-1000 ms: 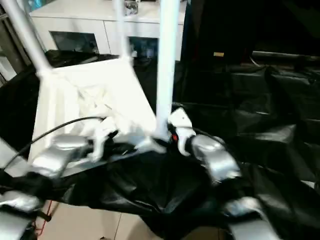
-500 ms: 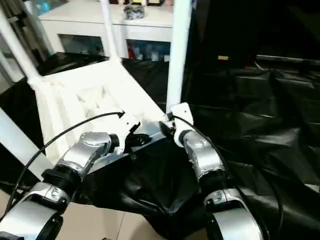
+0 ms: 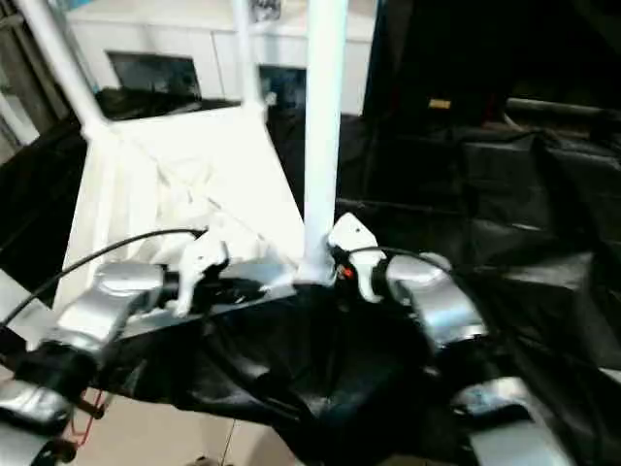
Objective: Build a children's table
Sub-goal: Rotate leg to tighten
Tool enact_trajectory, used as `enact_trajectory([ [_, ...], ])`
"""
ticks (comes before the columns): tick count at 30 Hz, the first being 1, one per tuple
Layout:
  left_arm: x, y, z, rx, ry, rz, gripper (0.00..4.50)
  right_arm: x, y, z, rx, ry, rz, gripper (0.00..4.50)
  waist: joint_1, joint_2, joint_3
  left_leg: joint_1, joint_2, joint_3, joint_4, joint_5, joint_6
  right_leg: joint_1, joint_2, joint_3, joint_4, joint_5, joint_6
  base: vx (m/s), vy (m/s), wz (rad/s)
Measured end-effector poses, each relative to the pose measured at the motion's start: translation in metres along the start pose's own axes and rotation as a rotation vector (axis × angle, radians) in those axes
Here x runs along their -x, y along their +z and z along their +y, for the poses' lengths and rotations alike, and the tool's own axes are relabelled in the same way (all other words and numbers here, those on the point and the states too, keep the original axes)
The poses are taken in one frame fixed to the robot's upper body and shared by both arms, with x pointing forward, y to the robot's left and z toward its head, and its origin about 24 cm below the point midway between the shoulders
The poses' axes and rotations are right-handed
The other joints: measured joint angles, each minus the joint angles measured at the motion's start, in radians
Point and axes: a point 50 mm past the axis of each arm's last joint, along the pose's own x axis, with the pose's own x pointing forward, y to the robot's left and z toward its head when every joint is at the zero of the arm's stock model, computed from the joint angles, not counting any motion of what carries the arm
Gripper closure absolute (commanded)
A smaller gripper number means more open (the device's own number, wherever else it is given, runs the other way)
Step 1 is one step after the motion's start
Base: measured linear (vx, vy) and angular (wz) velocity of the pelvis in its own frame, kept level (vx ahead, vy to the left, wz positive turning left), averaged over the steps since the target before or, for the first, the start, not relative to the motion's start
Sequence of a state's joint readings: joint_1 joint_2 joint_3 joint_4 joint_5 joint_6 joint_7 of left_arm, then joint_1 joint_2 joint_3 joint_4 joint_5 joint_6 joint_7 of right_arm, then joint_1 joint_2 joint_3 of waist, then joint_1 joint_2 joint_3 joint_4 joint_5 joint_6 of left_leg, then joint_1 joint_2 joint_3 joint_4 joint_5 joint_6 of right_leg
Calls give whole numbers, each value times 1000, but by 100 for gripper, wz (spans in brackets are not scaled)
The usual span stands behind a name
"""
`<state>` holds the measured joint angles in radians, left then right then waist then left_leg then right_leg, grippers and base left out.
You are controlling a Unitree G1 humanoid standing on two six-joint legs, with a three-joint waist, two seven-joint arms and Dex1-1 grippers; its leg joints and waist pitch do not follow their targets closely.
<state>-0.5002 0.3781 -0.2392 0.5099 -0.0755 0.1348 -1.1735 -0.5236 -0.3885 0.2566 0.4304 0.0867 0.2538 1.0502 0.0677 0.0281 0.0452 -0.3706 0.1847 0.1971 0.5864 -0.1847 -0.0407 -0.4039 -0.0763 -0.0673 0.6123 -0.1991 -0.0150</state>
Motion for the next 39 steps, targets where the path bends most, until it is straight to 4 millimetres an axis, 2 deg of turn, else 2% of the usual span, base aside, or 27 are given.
enact_trajectory([
  [3,8,-4,-4,12,-53,8,450,0,0,8,9,82,-2,40,3,-2,1,1,1,0,1,0,0,0,0,0,1,0,0,0,0,0],
  [5,11,-5,-6,20,-71,12,450,0,0,10,6,108,-5,56,3,-4,3,1,1,0,2,-1,-2,0,0,0,2,0,0,0,0,0],
  [6,12,-5,-6,25,-76,13,450,0,0,10,4,114,-6,56,4,-5,3,1,1,0,3,-2,-5,0,0,0,3,0,-1,0,0,0],
  [8,13,-6,-7,26,-85,15,450,0,0,11,1,123,-4,85,4,-6,4,1,1,1,3,-3,-6,0,0,1,3,0,-1,0,0,0],
  [11,15,-6,-9,28,-95,17,450,0,1,13,1,134,-4,95,5,-7,4,1,1,1,3,-3,-5,1,0,1,3,1,-1,0,0,0],
  [15,15,-6,-10,31,-105,16,450,2,0,13,2,140,-2,145,9,-7,4,1,1,1,3,-2,-5,0,0,1,3,1,-1,0,0,0],
  [19,15,-6,-10,34,-106,17,450,1,0,13,-2,141,-3,169,10,-7,4,1,1,1,3,-2,-4,0,0,1,3,1,-1,0,0,0],
  [23,14,-7,-11,36,-104,18,450,-2,-2,17,-11,141,-13,173,12,-7,4,2,1,1,3,-2,-5,1,0,1,3,1,-1,0,0,0],
  [27,6,-5,-7,30,-22,16,450,-9,-6,12,-62,3,-44,175,5,-9,2,5,1,1,4,-2,-7,3,0,1,4,1,-1,0,0,0],
  [29,-3,-3,-1,37,53,18,450,-18,-9,5,-126,-127,-72,175,-2,-13,0,11,1,1,4,0,-9,8,0,1,5,1,-1,0,0,0],
  [31,-15,0,6,64,141,14,450,-30,-8,-3,-207,-282,-91,176,-11,-14,0,18,1,1,4,0,-10,14,0,1,3,-1,3,0,0,0],
  [34,-33,6,11,93,232,14,450,-42,-7,-12,-300,-466,-96,176,-15,-14,0,23,0,0,4,0,-10,19,0,1,-2,-2,4,0,0,0],
  [39,-45,11,13,114,281,9,450,-50,-3,-17,-323,-581,-86,176,-16,-13,-1,23,-3,-1,4,0,-10,19,-2,3,-4,-2,4,0,0,0],
])
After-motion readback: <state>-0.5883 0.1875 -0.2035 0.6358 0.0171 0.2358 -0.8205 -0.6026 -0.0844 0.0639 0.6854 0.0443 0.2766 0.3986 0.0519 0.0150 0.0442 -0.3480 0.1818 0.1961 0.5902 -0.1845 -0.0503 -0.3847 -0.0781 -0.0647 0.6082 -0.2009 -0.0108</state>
